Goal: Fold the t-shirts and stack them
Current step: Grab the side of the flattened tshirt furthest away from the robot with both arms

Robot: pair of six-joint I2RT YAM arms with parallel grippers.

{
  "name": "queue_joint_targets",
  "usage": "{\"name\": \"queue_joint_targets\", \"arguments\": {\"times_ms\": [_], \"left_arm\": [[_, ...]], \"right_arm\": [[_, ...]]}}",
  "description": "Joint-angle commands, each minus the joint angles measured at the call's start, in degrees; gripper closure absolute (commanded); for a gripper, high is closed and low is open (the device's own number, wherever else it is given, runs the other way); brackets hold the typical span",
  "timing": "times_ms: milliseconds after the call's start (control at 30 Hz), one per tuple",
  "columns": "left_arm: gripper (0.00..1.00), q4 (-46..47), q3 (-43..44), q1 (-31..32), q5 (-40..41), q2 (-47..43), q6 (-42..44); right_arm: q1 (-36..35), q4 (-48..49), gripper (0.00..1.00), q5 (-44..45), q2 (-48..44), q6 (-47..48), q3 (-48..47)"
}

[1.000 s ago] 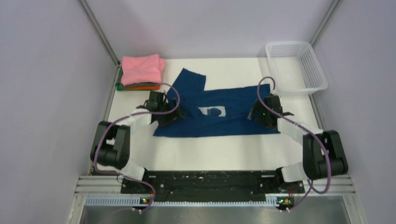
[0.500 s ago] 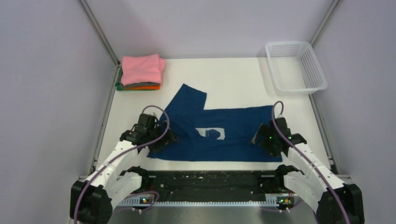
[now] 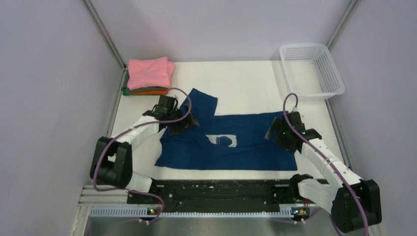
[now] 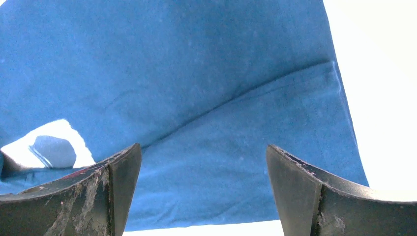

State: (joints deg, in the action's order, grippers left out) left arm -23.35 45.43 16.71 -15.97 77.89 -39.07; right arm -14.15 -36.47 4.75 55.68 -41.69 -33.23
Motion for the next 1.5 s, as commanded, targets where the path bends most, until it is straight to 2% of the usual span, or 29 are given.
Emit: {"name": "queue_joint_targets", "arguments": {"times_ms": [0,67,333,500,667,800,1067,1200,1300,1467], "left_arm": [[0.01,11.1,10.3,0.3,-2.8,11.4,3.2],[0.01,12.5,15.9,0.6,-6.0,18.0,3.8],[0.01,7.5,39.9,1.0,-4.7,33.8,9.5],[0.01,-3.4,55.9,1.0,5.2,41.6,15.2],[0.01,-8.6,65.5,0.9,18.8,48.7,18.5],[0.05,-11.6,72.2,0.9,24.9,54.4,20.9],[0.26,-13.1,82.8,0.8,26.7,64.5,20.6],[0.43,-13.1,82.3,0.8,27.3,65.0,19.6],[0.59,-14.0,80.4,0.8,27.0,64.3,19.9],[0.66,-15.3,75.1,1.0,25.7,61.6,21.4]], "right_arm": [[-0.5,4.8,0.04,3.5,4.7,1.9,-4.8],[-0.4,5.9,0.04,3.9,6.9,2.5,-6.1],[2.1,11.2,0.04,4.9,16.1,4.2,-12.6],[5.0,12.3,0.04,6.5,22.3,5.8,-16.7],[6.7,12.6,0.04,9.3,29.6,7.8,-21.6],[7.4,12.6,0.04,10.3,33.4,9.2,-25.3],[7.7,13.4,0.05,9.3,37.6,10.2,-27.8],[7.8,13.5,0.05,9.1,38.2,10.2,-27.7],[7.8,13.5,0.05,9.3,38.1,10.3,-27.4],[8.0,13.4,0.05,10.1,37.5,10.1,-26.8]]}}
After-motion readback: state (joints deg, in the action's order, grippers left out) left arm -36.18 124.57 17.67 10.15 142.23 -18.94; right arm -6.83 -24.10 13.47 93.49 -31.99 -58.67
